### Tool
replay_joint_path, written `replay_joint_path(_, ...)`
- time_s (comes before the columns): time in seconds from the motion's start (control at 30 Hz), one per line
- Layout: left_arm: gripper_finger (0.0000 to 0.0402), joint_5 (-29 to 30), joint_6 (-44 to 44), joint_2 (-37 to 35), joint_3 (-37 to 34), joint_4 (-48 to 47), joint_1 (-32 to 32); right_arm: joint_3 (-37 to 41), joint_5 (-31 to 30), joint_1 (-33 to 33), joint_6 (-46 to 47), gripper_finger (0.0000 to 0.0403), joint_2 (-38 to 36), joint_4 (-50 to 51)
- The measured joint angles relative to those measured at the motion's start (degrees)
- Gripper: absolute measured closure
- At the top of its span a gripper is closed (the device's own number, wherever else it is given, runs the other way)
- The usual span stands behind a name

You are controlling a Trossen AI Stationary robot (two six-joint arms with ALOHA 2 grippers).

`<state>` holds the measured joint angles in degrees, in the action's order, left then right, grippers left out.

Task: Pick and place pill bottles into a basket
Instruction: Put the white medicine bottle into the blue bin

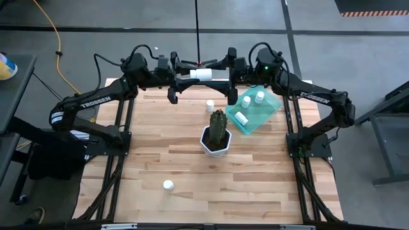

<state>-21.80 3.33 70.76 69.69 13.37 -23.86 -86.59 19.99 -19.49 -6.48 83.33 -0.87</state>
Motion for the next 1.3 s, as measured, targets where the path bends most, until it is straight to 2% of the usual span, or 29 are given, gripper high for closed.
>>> replay_joint_path(0.27,0.0193,0.0,0.0,0.0,0.0,0.0,0.0,0.0,-0.1,0.0,0.0,0.0118,0.3,-0.3)
replay_joint_path(0.87,0.0191,-1.4,0.0,0.0,0.0,0.0,0.0,0.0,0.1,0.0,0.0,0.0227,0.3,-0.5)
replay_joint_path(1.3,0.0107,-0.7,2.2,-0.5,-0.1,-0.3,-0.1,0.0,0.1,0.0,0.0,0.0233,-0.1,-0.6)
